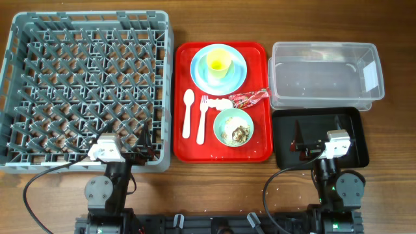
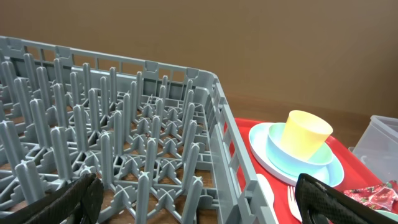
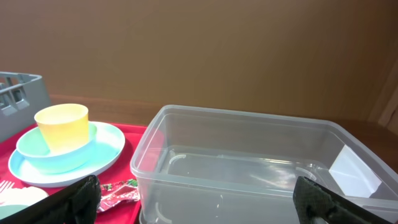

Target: Sort waste into correct bins and load items into the dishwasher rack

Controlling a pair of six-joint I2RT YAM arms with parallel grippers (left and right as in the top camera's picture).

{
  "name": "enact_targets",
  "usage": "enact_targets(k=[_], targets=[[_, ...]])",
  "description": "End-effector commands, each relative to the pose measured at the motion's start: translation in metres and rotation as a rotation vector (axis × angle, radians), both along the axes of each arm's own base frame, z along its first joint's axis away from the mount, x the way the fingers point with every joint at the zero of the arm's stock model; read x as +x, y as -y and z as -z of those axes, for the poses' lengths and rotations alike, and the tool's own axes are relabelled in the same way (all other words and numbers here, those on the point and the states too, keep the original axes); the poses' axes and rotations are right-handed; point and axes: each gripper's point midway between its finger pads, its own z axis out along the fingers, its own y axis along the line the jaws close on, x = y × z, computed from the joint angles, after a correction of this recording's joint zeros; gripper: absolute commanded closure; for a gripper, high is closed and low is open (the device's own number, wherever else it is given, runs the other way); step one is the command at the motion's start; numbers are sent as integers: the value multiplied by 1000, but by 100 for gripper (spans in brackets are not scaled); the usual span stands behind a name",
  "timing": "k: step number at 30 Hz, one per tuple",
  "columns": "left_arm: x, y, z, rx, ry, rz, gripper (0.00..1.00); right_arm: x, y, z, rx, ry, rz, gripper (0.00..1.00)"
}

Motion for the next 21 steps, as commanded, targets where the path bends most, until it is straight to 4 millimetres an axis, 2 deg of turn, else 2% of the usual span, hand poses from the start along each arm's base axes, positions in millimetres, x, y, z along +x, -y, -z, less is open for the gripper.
enact_targets(k=[1,5,7,9,10,12,13,14,15,17,18,21], targets=[[0,-1,3,17,-3,-8,0,0,1,-2,0,7,5,0],[0,-1,3,18,-3,-8,0,0,1,-2,0,7,5,0],[1,-4,-8,23,40,-26,0,0,1,-2,1,7,5,0],[0,6,-5,20,28,34,0,0,1,-2,0,7,5,0],[-2,19,-7,15,37,108,0,0,1,-2,0,7,5,0],[-8,37,-28,-77,90,215,0,0,1,-2,0,7,5,0],[-13,42,-50,-149,124,250,0,0,1,-2,0,7,5,0],[-21,47,-80,-196,179,289,0,0,1,-2,1,7,5,0],[-27,48,-98,-210,211,304,0,0,1,-2,1,7,5,0],[-51,58,-149,-187,315,382,0,0,1,-2,0,7,5,0],[-69,63,-183,-169,383,424,0,0,1,-2,0,7,5,0],[-90,70,-244,-150,408,474,0,0,1,-2,0,7,5,0]])
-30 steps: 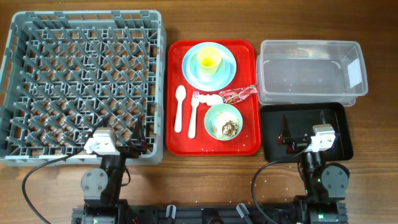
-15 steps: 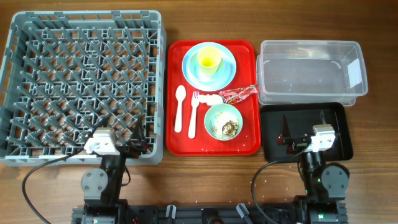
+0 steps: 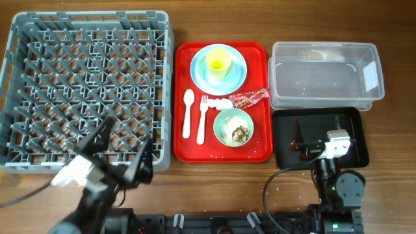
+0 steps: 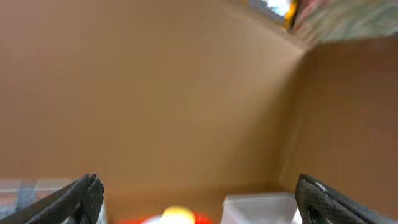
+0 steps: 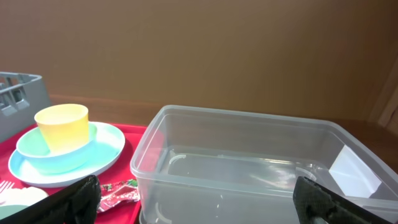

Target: Sort waste into correct bins and load items into the dishwasher rack

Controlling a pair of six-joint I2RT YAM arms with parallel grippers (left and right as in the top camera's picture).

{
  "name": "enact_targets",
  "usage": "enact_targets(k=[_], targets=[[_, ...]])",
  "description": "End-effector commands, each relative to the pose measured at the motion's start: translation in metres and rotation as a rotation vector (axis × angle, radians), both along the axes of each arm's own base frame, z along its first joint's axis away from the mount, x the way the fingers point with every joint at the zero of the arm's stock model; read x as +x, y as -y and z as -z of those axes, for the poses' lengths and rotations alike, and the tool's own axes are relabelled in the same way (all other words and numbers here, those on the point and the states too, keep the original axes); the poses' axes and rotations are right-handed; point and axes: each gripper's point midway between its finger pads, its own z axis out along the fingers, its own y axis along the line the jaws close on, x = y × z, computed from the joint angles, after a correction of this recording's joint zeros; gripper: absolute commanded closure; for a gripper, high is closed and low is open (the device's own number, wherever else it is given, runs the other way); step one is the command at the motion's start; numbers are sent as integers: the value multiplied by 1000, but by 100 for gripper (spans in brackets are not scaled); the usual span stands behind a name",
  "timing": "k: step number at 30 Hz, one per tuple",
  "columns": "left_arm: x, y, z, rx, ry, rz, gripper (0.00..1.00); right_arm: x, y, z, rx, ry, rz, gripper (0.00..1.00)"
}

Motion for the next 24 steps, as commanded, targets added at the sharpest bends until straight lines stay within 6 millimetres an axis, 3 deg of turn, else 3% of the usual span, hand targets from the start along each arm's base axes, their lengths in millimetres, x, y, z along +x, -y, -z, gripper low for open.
enact_targets(k=[1,4,6,9,11,14,18,19,21,22,24], targets=[[-26,22,-72,43,24,145,0,0,1,-2,0,8,5,0],[-11,54,-119,102,-164,369,0,0,1,-2,0,8,5,0],[12,65,-122,86,-366,458,0,0,1,-2,0,8,5,0],[55,68,-85,8,-741,491,0,0,1,-2,1,8,5,0],[67,77,-53,-48,-933,571,0,0,1,-2,0,8,5,0],[105,81,-1,-117,-1170,597,0,0,1,-2,0,8,5,0],[128,82,51,-180,-1390,589,0,0,1,-2,1,8,5,0],[135,81,62,-177,-1419,579,20,0,1,-2,0,8,5,0],[139,79,87,-165,-1512,524,80,0,1,-2,0,8,5,0],[135,78,102,-136,-1568,475,94,0,1,-2,0,8,5,0],[116,82,137,14,-1679,356,96,0,1,-2,0,8,5,0]])
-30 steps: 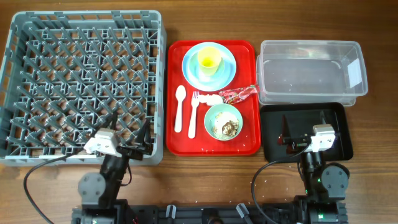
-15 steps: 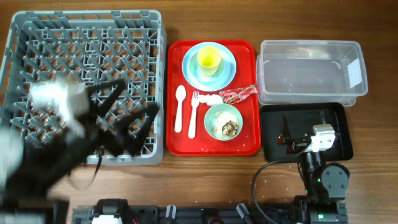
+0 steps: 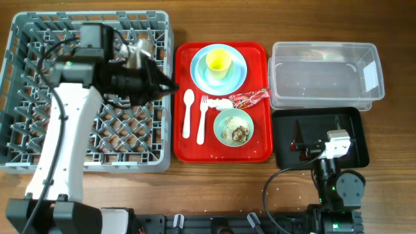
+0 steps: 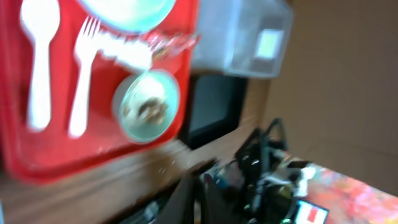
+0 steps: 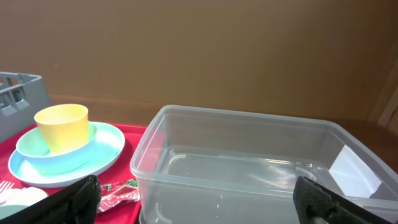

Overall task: Sort waste into correct bins and load items into the dishwasher rack
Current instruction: 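Move the left gripper over the red tray toward the white fork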

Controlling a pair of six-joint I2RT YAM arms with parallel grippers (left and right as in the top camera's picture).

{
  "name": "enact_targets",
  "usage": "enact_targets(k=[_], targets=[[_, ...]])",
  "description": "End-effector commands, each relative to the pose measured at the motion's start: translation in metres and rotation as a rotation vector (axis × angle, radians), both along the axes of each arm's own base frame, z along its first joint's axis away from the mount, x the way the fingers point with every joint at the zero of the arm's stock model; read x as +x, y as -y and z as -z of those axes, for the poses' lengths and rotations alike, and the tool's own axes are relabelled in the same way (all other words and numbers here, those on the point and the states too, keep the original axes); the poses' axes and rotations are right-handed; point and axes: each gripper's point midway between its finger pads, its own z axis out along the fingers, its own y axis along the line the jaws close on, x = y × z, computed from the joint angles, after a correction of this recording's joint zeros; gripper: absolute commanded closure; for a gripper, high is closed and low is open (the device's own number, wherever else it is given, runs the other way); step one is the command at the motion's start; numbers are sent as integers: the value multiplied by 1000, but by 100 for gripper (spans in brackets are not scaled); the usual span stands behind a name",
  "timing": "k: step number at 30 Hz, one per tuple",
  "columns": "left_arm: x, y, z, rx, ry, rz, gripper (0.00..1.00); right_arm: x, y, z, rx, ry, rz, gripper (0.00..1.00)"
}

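Note:
A red tray (image 3: pixel 221 151) holds a white spoon (image 3: pixel 188 114), a white fork (image 3: pixel 203 120), a green bowl of food scraps (image 3: pixel 233 127), a red wrapper (image 3: pixel 250 98) and a yellow cup (image 3: pixel 219 62) in a blue bowl on a blue plate. My left gripper (image 3: pixel 168 86) reaches across the grey dish rack (image 3: pixel 39 97), its tip at the tray's left edge, fingers together and empty. Its blurred wrist view looks down on the spoon (image 4: pixel 38 62), fork (image 4: pixel 81 81) and bowl (image 4: pixel 146 113). My right gripper (image 5: pixel 199 196) rests wide open over the black bin (image 3: pixel 322 166).
A clear plastic bin (image 3: pixel 325 71) stands at the back right, just beyond the black bin. A crumpled white scrap (image 3: pixel 223 104) lies on the tray between fork and wrapper. The left arm spans the rack's right half.
The left arm went from raised at the near left edge to stretched over the rack towards the tray. Its jaws, then wide open, now stand together. The right arm is unchanged.
Both arms first rested at the near edge with open grippers, the left facing the rack. Then the left arm was lifted, its camera on the wall, still open. Now it hangs over the rack's right side, shut, by the tray.

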Motion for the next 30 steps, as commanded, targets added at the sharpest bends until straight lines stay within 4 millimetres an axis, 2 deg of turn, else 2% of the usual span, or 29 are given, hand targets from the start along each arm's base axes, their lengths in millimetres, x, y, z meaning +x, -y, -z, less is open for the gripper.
enact_targets(k=[1,3,5,6,9,11,13,16,18,20,22,24,25,30], targets=[[-21,6,46,272,-40,68,96,0,1,-1,0,6,5,0],[-33,13,65,405,-27,125,96,0,1,-1,0,6,5,0],[-42,29,87,575,31,162,95,0,1,-1,1,6,5,0],[-39,35,95,638,65,116,88,0,1,-1,0,6,5,0],[-28,55,103,676,174,72,77,0,1,-1,0,6,5,0],[-14,47,103,741,233,28,77,0,1,-1,0,6,5,0],[-12,47,112,764,217,32,79,0,1,-1,0,6,5,0],[-9,49,148,815,144,66,79,0,1,-1,0,6,5,0],[-9,54,177,827,82,98,89,0,1,-1,0,6,5,0],[-11,54,196,849,41,118,88,0,1,-1,0,6,5,0],[-12,53,201,856,29,123,88,0,1,-1,0,6,5,0],[-10,55,200,850,38,119,76,0,1,-1,1,6,5,0],[-10,55,200,850,37,119,82,0,1,-1,0,6,5,0],[-7,56,200,846,48,115,83,0,1,-1,0,6,5,0]])
